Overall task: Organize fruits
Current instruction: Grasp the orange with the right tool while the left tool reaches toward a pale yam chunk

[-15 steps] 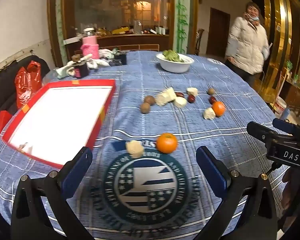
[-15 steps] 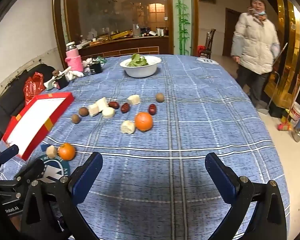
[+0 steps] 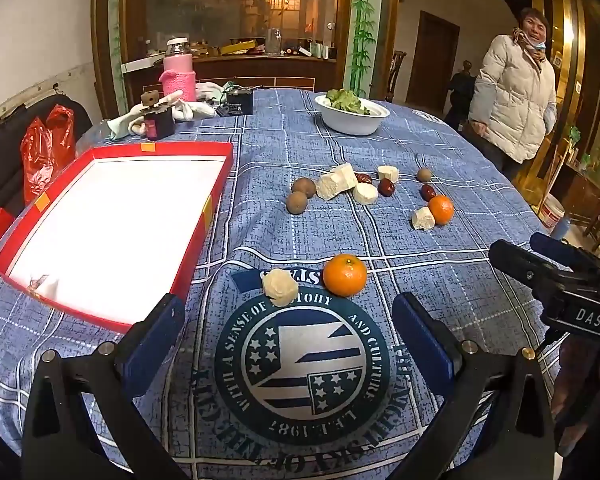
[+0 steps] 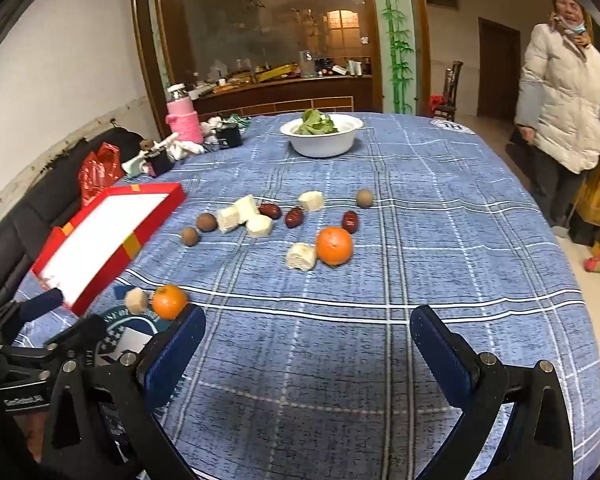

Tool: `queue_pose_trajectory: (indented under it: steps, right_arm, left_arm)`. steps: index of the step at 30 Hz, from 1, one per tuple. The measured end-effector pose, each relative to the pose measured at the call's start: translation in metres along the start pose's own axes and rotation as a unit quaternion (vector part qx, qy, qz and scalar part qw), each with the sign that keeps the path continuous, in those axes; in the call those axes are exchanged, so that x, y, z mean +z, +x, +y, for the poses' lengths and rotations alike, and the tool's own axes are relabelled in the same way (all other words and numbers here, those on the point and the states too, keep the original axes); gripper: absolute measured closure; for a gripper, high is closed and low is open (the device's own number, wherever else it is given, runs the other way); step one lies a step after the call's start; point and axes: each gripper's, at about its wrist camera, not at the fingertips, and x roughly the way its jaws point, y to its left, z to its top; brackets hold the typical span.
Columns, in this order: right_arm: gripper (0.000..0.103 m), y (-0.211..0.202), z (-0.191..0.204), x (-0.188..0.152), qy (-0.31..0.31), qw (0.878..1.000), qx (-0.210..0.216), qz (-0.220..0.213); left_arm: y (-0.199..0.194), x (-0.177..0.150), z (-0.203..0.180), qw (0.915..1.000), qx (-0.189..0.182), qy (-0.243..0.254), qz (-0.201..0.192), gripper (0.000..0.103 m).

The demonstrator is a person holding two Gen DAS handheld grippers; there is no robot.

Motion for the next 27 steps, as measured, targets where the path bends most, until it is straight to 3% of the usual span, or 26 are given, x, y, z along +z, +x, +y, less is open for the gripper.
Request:
queue_pose_trajectory:
  steps: [9, 17, 20, 27]
  right_arm:
    - [0.0, 0.005, 0.004, 0.004, 0.0, 1.0, 0.026, 0.012]
    - [0.003, 0.022, 0.044, 0.011, -0.054, 0.99, 0.122, 0.036]
    - [0.015, 0.041, 0.065, 0.015, -0.074, 0.985, 0.147, 0.057]
    - [0.033, 0.084, 0.107, 0.013, -0.117, 0.976, 0.15, 0.11]
  left_arm:
    - [-0.001, -0.002, 0.013, 1.0, 0.004, -0.008, 0.001, 0.0]
    - [-0.021, -0.007, 0.04, 0.9998, -0.006, -0.01, -0.014, 0.0]
    - [-0.029, -0.007, 0.047, 0.9996, -0.006, -0.016, -0.021, 0.0]
    - [-0.022, -0.008, 0.058, 0.9996, -0.011, -0.024, -0.012, 0.0]
